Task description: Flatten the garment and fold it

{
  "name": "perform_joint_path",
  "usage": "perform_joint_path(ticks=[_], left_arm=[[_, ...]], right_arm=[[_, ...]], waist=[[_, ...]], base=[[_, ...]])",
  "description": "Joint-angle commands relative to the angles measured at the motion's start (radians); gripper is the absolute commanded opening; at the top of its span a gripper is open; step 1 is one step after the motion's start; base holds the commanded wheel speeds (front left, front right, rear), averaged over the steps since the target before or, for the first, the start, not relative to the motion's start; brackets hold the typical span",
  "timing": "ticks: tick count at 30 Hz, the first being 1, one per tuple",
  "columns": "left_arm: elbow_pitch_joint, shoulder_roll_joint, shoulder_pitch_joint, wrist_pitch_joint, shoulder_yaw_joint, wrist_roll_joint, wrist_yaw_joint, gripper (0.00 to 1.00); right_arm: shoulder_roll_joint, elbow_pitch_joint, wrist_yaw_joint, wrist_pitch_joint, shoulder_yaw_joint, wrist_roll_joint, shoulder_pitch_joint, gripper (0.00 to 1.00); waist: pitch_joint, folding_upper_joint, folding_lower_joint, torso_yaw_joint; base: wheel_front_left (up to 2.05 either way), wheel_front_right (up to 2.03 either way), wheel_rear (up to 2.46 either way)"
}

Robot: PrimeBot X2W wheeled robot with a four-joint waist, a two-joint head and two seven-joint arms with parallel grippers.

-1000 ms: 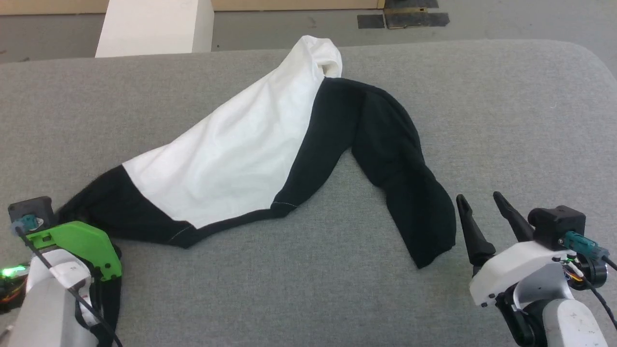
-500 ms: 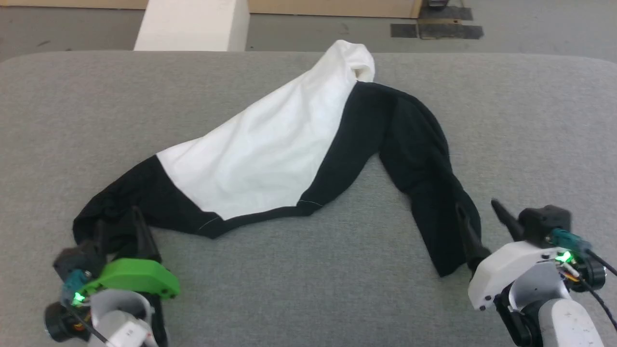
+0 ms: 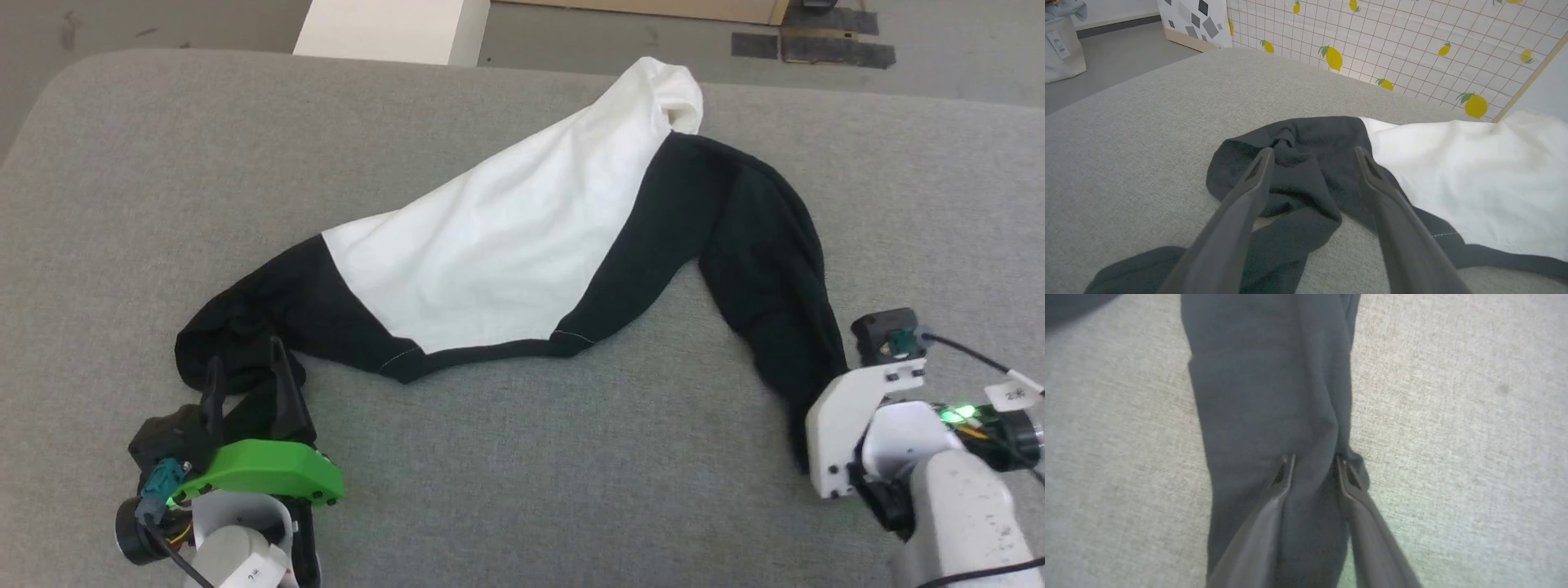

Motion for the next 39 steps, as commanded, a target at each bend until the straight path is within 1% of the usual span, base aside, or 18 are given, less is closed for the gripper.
perform_joint_path(ticks=[1, 3, 5, 6, 8, 11, 14, 15, 16, 17, 20, 22, 26, 29, 33, 36, 39], left_arm=[[-0.002, -0.004, -0.008, -0.007, 0.000, 0.011, -0.005, 1.00], [0.000, -0.005, -0.011, -0.007, 0.001, 0.013, -0.009, 1.00], [0.005, -0.006, -0.014, -0.007, 0.000, 0.015, -0.014, 1.00], [0.007, -0.007, -0.016, -0.007, 0.002, 0.016, -0.017, 1.00], [0.012, -0.007, -0.018, -0.007, -0.001, 0.018, -0.024, 1.00], [0.018, -0.007, -0.026, -0.007, -0.005, 0.018, -0.032, 1.00], [0.022, -0.007, -0.037, -0.008, -0.008, 0.020, -0.039, 1.00], [0.023, -0.006, -0.040, -0.008, -0.009, 0.022, -0.040, 1.00], [0.024, -0.006, -0.042, -0.008, -0.010, 0.022, -0.041, 1.00], [0.026, -0.006, -0.045, -0.008, -0.010, 0.022, -0.042, 1.00], [0.034, -0.003, -0.051, -0.008, -0.011, 0.021, -0.046, 1.00], [0.040, -0.003, -0.052, -0.006, -0.014, 0.019, -0.048, 1.00], [0.052, -0.005, -0.044, 0.034, -0.035, 0.008, -0.056, 1.00], [0.060, -0.006, -0.032, 0.098, -0.050, -0.003, -0.053, 1.00], [0.056, -0.006, -0.031, 0.174, -0.048, -0.030, -0.043, 1.00], [0.065, -0.002, -0.051, 0.234, -0.039, -0.052, -0.033, 1.00], [0.092, 0.019, -0.091, 0.294, -0.028, -0.060, -0.017, 1.00]], right_arm=[[-0.025, 0.019, -0.002, 0.017, -0.025, -0.021, 0.012, 0.00], [-0.070, 0.002, -0.002, 0.007, -0.066, -0.044, 0.002, 0.00], [-0.122, -0.014, -0.002, -0.005, -0.126, -0.072, -0.009, 0.00], [-0.154, -0.020, -0.002, -0.015, -0.173, -0.088, -0.018, 0.00], [-0.194, -0.023, -0.002, -0.034, -0.231, -0.113, -0.032, 0.00], [-0.238, -0.007, -0.002, -0.075, -0.321, -0.132, -0.066, 0.00], [-0.258, 0.027, -0.002, -0.128, -0.395, -0.150, -0.109, 0.00], [-0.260, 0.038, -0.002, -0.150, -0.414, -0.158, -0.122, 0.16], [-0.261, 0.048, -0.002, -0.168, -0.422, -0.166, -0.130, 0.97], [-0.257, 0.061, -0.002, -0.187, -0.435, -0.167, -0.140, 1.00], [-0.235, 0.077, -0.002, -0.259, -0.439, -0.163, -0.153, 1.00], [-0.207, 0.077, -0.002, -0.317, -0.431, -0.146, -0.153, 1.00], [-0.125, 0.045, -0.002, -0.420, -0.406, -0.095, -0.121, 1.00], [-0.064, -0.004, -0.002, -0.479, -0.351, -0.047, -0.072, 1.00], [-0.018, -0.081, -0.002, -0.516, -0.259, 0.024, 0.005, 1.00], [-0.004, -0.145, -0.002, -0.520, -0.200, 0.061, 0.066, 1.00], [-0.001, -0.196, -0.002, -0.505, -0.126, 0.129, 0.117, 1.00]], waist=[[0.006, 0.0109, 0.0000, 0.005], [0.010, 0.0109, 0.0000, 0.007], [0.013, 0.0109, 0.0000, 0.006], [0.016, 0.0109, 0.0000, 0.005], [0.020, 0.0109, 0.0000, 0.004], [0.030, 0.0109, 0.0000, 0.002], [0.040, 0.0109, 0.0000, -0.001], [0.043, 0.0109, 0.0000, -0.002], [0.045, 0.0109, 0.0000, -0.002], [0.046, 0.0109, 0.0000, -0.001], [0.045, 0.0109, 0.0000, -0.001], [0.040, 0.0109, 0.0000, -0.001], [0.025, 0.0109, 0.0000, -0.003], [0.013, 0.0109, 0.0000, -0.009], [0.005, 0.0109, 0.0000, -0.024], [0.006, 0.0109, 0.0000, -0.036], [0.015, 0.0109, 0.0000, -0.054]], base=[[0.00, 0.00, 0.00], [0.00, 0.00, 0.00], [0.00, 0.00, 0.00], [0.00, 0.00, 0.00], [0.00, 0.00, 0.00], [0.00, 0.00, 0.00], [0.00, 0.00, 0.00], [0.00, 0.00, 0.00], [0.00, 0.00, 0.00], [0.00, 0.00, 0.00], [0.00, 0.00, 0.00], [0.00, 0.00, 0.00], [0.00, 0.00, 0.00], [0.00, 0.00, 0.00], [0.00, 0.00, 0.00], [0.00, 0.00, 0.00], [0.00, 0.00, 0.00]])
